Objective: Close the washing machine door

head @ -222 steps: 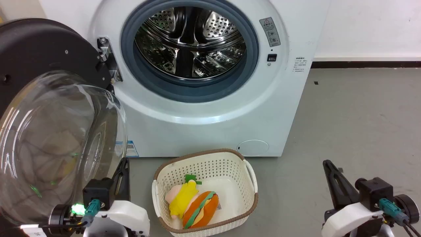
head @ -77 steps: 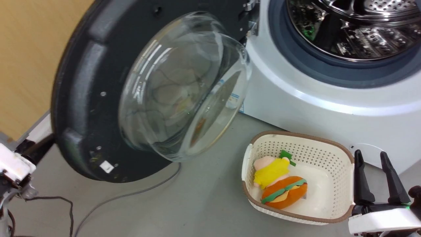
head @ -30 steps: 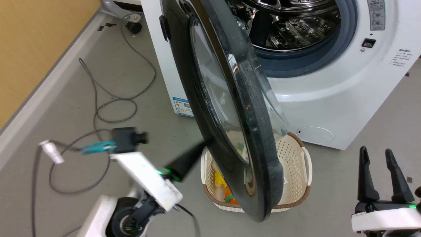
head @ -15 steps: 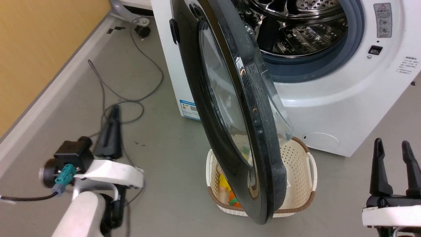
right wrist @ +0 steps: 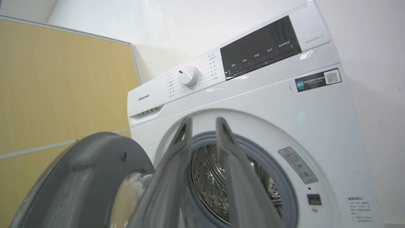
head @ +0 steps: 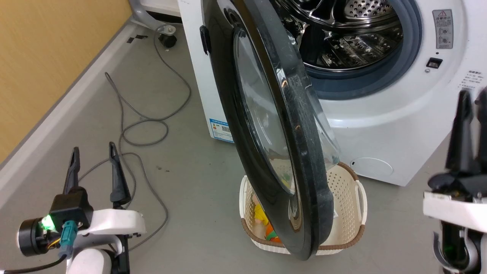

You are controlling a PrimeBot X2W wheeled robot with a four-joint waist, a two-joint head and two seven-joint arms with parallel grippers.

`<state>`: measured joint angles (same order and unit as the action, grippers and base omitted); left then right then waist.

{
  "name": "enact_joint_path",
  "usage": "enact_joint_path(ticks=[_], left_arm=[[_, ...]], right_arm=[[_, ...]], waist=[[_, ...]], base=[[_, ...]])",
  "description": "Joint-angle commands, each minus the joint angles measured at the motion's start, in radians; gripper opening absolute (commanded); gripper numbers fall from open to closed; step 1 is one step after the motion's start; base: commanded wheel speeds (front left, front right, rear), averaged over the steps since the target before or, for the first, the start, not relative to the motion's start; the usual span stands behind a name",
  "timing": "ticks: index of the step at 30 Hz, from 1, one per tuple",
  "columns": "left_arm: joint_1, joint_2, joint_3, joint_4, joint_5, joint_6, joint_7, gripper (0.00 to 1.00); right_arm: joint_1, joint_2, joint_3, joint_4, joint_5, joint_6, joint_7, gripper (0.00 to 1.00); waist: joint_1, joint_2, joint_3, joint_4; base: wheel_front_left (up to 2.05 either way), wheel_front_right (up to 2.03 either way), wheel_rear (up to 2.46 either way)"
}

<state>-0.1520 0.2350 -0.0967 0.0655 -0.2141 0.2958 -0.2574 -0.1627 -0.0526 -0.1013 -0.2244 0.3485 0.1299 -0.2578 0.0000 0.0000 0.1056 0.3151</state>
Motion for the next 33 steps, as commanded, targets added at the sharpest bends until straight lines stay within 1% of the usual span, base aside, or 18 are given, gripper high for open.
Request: enact_joint_path(ticks=[1,4,7,12,16,17,20,23,24,25,28,32,33], left_arm=[[0.022,-0.01,0.018,-0.009,0.018,-0.01,-0.004,1.0],[0.033,-0.026,0.034,-0.012,0.037,-0.027,-0.004,1.0],[0.038,-0.041,0.046,-0.016,0.053,-0.045,-0.004,1.0],[0.05,-0.065,0.067,-0.024,0.077,-0.068,-0.004,1.0],[0.057,-0.079,0.088,-0.028,0.09,-0.081,-0.004,1.0],[0.057,-0.079,0.088,-0.028,0.09,-0.081,-0.004,1.0],[0.064,-0.087,0.106,-0.032,0.098,-0.089,-0.004,1.0],[0.073,-0.094,0.122,-0.037,0.109,-0.095,-0.004,1.0],[0.077,-0.099,0.127,-0.039,0.116,-0.1,-0.004,1.0],[0.077,-0.101,0.13,-0.039,0.118,-0.103,-0.004,1.0],[0.075,-0.11,0.133,-0.038,0.126,-0.112,-0.004,1.0],[0.074,-0.12,0.138,-0.043,0.137,-0.118,-0.004,1.0],[0.074,-0.12,0.138,-0.043,0.137,-0.118,-0.004,1.0]], right_arm=[[-0.047,0.002,0.034,-0.047,0.034,0.001,-0.004,0.0],[-0.095,0.002,0.081,-0.105,0.112,0.001,-0.004,0.0],[-0.128,0.002,0.152,-0.154,0.145,0.001,-0.004,0.0],[-0.143,0.001,0.268,-0.198,0.162,0.001,-0.004,0.0],[-0.132,-0.045,0.423,-0.199,0.137,0.001,-0.004,0.0],[-0.132,-0.045,0.423,-0.199,0.137,0.001,-0.004,0.0],[-0.12,-0.088,0.542,-0.186,0.111,0.001,-0.004,0.0],[-0.1,-0.124,0.636,-0.155,0.082,0.001,-0.004,0.0],[-0.09,-0.159,0.69,-0.128,0.041,0.001,-0.004,0.0],[-0.082,-0.175,0.715,-0.113,0.017,0.001,-0.004,0.0],[-0.046,-0.192,0.754,-0.069,-0.021,0.001,-0.004,0.0],[-0.012,-0.213,0.772,0.005,-0.072,0.001,-0.004,0.0],[-0.012,-0.213,0.772,0.005,-0.072,0.001,-0.004,0.0]], waist=[[0.0,0.0,-0.006,0.004],[0.0,0.0,-0.015,0.011],[0.0,0.0,-0.022,0.016],[0.0,0.0,-0.031,0.016],[0.0,0.0,-0.033,0.011],[0.0,0.0,-0.033,0.011],[0.0,0.0,-0.035,0.005],[0.0,0.0,-0.039,-0.003],[0.0,0.0,-0.041,-0.007],[0.0,0.0,-0.043,-0.008],[0.0,0.0,-0.045,-0.01],[0.0,0.0,-0.045,-0.018],[0.0,0.0,-0.045,-0.018]], base=[[0.0,0.0,0.0],[0.0,0.0,0.0],[0.0,0.0,0.0],[0.0,0.0,0.0],[0.0,0.0,0.0],[0.0,0.0,0.0],[0.0,0.0,0.0],[0.0,0.0,0.0],[0.0,0.0,0.0],[0.0,0.0,0.0],[0.0,0.0,0.0],[0.0,0.0,0.0],[0.0,0.0,0.0]])
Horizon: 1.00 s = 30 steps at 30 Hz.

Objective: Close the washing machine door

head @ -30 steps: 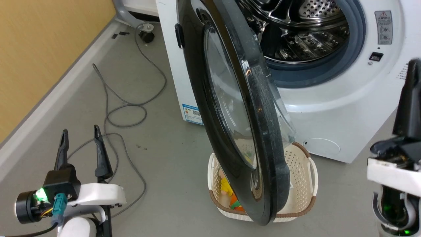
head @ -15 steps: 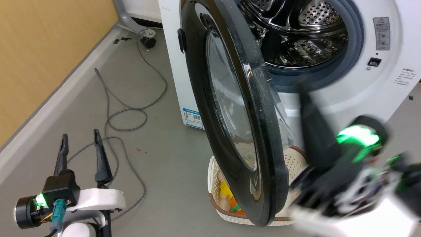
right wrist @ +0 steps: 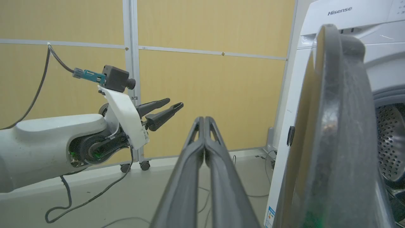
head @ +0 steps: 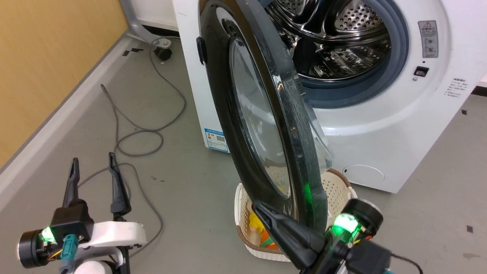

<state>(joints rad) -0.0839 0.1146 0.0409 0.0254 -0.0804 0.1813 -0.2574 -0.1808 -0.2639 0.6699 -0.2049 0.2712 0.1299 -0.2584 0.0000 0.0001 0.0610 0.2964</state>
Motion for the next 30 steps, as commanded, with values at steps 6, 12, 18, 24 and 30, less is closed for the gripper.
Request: enact_joint_path(ticks=[6,12,18,24,30], left_arm=[[0.015,-0.009,0.005,-0.016,0.019,-0.008,-0.004,1.0],[0.016,-0.016,0.008,-0.025,0.029,-0.012,-0.004,1.0],[-0.001,-0.018,0.014,-0.021,0.032,-0.027,-0.004,1.0],[-0.023,-0.026,0.004,-0.034,0.041,-0.033,-0.004,1.0],[-0.058,-0.038,-0.007,-0.05,0.043,-0.028,-0.004,1.0]], right_arm=[[0.05,0.001,-0.038,0.074,-0.022,0.001,-0.003,0.0],[0.086,0.028,-0.145,0.127,-0.033,0.001,-0.003,0.0],[0.076,0.05,-0.23,0.157,-0.046,0.001,-0.003,0.0],[0.024,0.055,-0.328,0.195,-0.064,0.001,-0.003,0.0],[-0.061,0.062,-0.41,0.246,-0.091,0.001,-0.003,0.0]], waist=[[0.0,-0.0001,0.001,-0.018],[0.0,-0.0001,0.01,-0.048],[0.0,-0.0001,0.032,-0.082],[0.0,-0.0001,0.076,-0.117],[0.0,-0.0001,0.143,-0.152]], base=[[0.0,0.0,0.0],[0.0,0.0,0.0],[0.0,0.0,0.0],[0.0,0.0,0.0],[0.0,0.0,0.0]])
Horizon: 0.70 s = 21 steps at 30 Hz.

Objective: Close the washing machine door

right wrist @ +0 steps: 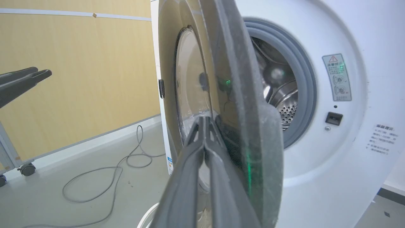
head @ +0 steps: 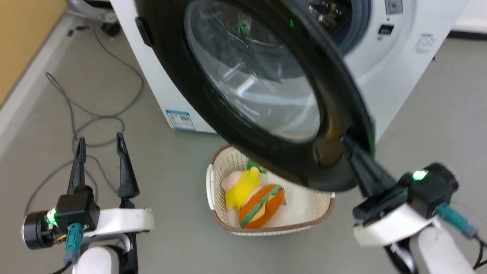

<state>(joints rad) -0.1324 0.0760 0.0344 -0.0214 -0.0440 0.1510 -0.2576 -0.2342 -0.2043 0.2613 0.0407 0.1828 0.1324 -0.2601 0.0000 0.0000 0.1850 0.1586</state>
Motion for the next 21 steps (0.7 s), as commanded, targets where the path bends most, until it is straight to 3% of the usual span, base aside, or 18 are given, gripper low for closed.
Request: enact_joint_path(ticks=[1,12,21], left_arm=[[-0.018,-0.001,-0.002,-0.005,0.007,0.002,-0.004,1.0],[-0.124,-0.011,-0.033,-0.036,0.024,-0.001,-0.004,1.0],[-0.204,-0.015,-0.052,-0.056,0.026,0.002,-0.004,1.0]], right_arm=[[-0.026,0.002,-0.014,0.009,-0.007,-0.002,-0.002,0.0],[-0.277,-0.034,-0.135,0.157,-0.01,-0.002,-0.002,0.0],[-0.474,-0.061,-0.153,0.261,-0.017,-0.002,-0.002,0.0]], waist=[[0.0,0.0,0.034,-0.02],[0.0,0.0,0.203,-0.055],[0.0,0.0,0.317,-0.06]], base=[[0.0,0.0,0.0],[0.0,0.0,0.0],[0.0,0.0,0.0]])
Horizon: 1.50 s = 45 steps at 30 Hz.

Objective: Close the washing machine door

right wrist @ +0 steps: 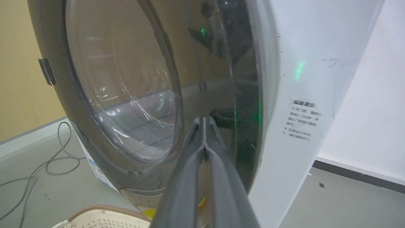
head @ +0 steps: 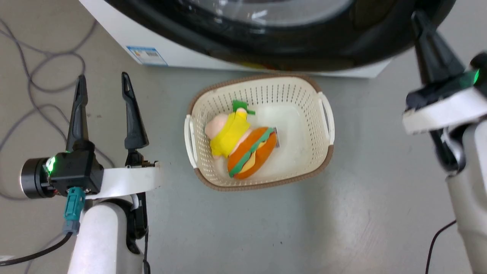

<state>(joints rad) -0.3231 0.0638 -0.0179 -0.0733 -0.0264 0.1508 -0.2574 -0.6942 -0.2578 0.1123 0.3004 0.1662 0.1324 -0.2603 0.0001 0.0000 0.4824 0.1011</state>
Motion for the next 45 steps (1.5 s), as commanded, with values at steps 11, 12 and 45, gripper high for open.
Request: enact_joint_path(ticks=[11,12,45], left_arm=[[-0.057,-0.008,-0.022,-0.014,0.001,0.012,-0.004,1.0],[-0.059,-0.008,-0.023,-0.013,0.0,0.013,-0.004,1.0],[0.147,0.007,0.022,0.097,0.011,0.012,-0.004,1.0]], right_arm=[[-0.236,-0.051,-0.03,0.197,0.001,-0.002,-0.001,0.0],[-0.249,-0.056,-0.03,0.211,0.002,-0.002,-0.001,0.0],[0.271,0.126,-0.244,-0.181,-0.169,-0.002,-0.001,0.13]], waist=[[-0.0001,0.0,0.092,0.02],[-0.0001,0.0,0.094,0.023],[-0.0001,0.0,-0.281,-0.083]], base=[[0.0,0.0,0.0],[0.0,0.0,0.0],[0.0,0.0,0.0]])
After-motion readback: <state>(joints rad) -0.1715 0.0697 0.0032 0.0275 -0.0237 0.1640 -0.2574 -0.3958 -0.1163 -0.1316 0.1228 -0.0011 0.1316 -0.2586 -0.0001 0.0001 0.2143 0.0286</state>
